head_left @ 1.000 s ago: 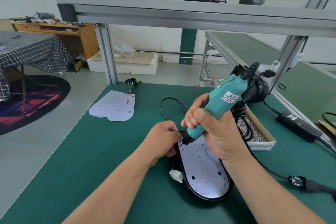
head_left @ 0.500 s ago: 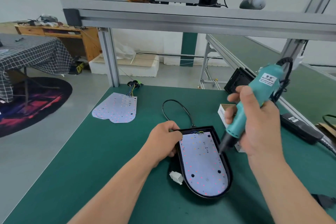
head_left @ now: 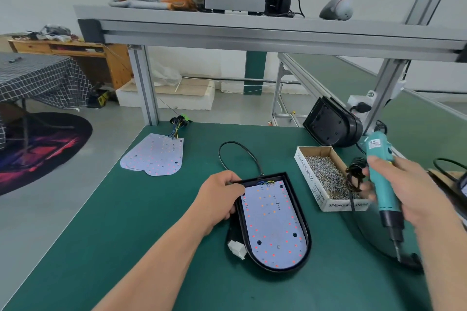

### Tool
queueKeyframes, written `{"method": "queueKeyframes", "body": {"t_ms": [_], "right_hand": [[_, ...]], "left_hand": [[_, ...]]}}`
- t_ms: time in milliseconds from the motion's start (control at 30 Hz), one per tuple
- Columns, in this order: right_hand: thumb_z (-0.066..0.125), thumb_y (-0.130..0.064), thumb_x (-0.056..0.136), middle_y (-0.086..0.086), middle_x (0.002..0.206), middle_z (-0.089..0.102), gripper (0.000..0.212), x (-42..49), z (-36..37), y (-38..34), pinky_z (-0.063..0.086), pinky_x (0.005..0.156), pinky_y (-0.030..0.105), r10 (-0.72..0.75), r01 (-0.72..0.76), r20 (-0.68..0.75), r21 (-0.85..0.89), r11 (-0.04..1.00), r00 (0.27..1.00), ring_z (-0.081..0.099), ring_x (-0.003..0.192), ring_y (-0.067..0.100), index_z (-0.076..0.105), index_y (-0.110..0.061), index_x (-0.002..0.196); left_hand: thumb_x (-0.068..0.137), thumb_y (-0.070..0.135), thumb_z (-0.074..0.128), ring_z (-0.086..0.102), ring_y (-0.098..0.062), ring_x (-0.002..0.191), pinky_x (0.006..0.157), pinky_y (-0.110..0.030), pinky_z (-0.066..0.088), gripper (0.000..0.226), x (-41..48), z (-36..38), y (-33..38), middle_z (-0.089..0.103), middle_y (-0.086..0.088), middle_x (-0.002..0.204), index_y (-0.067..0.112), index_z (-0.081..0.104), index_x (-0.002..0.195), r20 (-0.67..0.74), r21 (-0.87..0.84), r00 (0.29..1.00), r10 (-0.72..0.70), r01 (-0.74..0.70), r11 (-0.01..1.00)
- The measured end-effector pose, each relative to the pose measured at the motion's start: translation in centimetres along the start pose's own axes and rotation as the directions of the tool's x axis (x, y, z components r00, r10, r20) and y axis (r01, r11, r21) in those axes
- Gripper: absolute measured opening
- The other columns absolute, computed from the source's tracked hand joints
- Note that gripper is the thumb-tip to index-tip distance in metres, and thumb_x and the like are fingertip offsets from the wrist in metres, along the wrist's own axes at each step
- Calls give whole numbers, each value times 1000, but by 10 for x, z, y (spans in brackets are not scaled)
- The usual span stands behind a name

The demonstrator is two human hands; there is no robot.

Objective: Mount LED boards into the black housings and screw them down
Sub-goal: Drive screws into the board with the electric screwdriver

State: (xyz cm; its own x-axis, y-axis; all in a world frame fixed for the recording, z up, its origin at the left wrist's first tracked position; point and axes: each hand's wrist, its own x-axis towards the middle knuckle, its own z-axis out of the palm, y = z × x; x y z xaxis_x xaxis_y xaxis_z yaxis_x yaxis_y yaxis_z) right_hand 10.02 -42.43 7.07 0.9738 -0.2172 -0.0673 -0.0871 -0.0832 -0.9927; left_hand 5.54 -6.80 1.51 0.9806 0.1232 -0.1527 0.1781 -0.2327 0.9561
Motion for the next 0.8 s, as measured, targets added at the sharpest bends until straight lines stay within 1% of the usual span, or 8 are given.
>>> {"method": "queueKeyframes", "body": {"t_ms": [133,300,400,467,600,667,700,800], "right_hand": [[65,-18,101,19,91,66,11,7,-23,16,53,56,35,-46,-8,-114,-435,901,992,67,66,32,61,-9,104],[66,-21,99,15,80,62,21,11,-30,26,41,68,42,-154,80,-20,-788,611,988,59,75,32,51,-14,85],[65,-27,99,9,82,61,23,11,-31,26,40,66,42,-183,95,-1,-850,517,983,57,74,27,48,-17,87],[64,-30,100,12,86,61,21,11,-31,26,41,67,42,-180,72,-15,-882,466,984,57,77,32,50,-16,91],[69,-23,97,15,91,57,21,10,-30,24,46,72,45,-225,67,-20,-926,372,974,55,81,36,50,-13,93],[69,-20,95,16,104,58,19,7,-29,24,52,78,49,-244,50,-34,-943,330,969,57,89,38,57,-15,107],[69,-19,94,16,113,57,28,6,-29,24,53,81,49,-236,31,-48,-946,322,971,59,95,40,59,-17,119],[65,-19,95,19,133,55,53,5,-29,24,50,85,49,-185,0,-59,-953,303,981,59,109,45,52,-23,146]], "left_hand": [[93,10,61,47,-14,45,42,-22,36,10,1,-1,1,61,-3,73,12,71,95,11,-29,1000,-1,1,1000],[99,12,60,46,-15,45,41,-23,35,17,-1,-4,-1,67,-2,79,19,75,105,46,-94,998,31,-26,995],[103,13,60,44,-14,43,40,-23,32,16,-1,-6,-1,65,5,72,18,74,108,58,-152,997,56,-46,987],[105,14,60,46,-12,44,40,-22,34,13,-2,-7,1,62,8,68,18,71,110,68,-205,996,62,-47,978],[107,9,57,71,-19,64,52,-24,53,12,-6,-8,4,72,2,92,20,60,112,135,-331,989,68,-20,943],[108,4,52,79,-28,84,65,-30,60,18,-5,-9,3,73,0,110,20,56,114,156,-353,985,69,-10,936],[107,2,50,80,-31,90,69,-32,62,21,-5,-9,2,73,-1,115,20,56,116,159,-354,985,70,-10,935],[105,-4,45,80,-30,92,75,-34,64,34,-6,-11,3,77,8,107,22,63,118,191,-342,979,72,-3,940]]}}
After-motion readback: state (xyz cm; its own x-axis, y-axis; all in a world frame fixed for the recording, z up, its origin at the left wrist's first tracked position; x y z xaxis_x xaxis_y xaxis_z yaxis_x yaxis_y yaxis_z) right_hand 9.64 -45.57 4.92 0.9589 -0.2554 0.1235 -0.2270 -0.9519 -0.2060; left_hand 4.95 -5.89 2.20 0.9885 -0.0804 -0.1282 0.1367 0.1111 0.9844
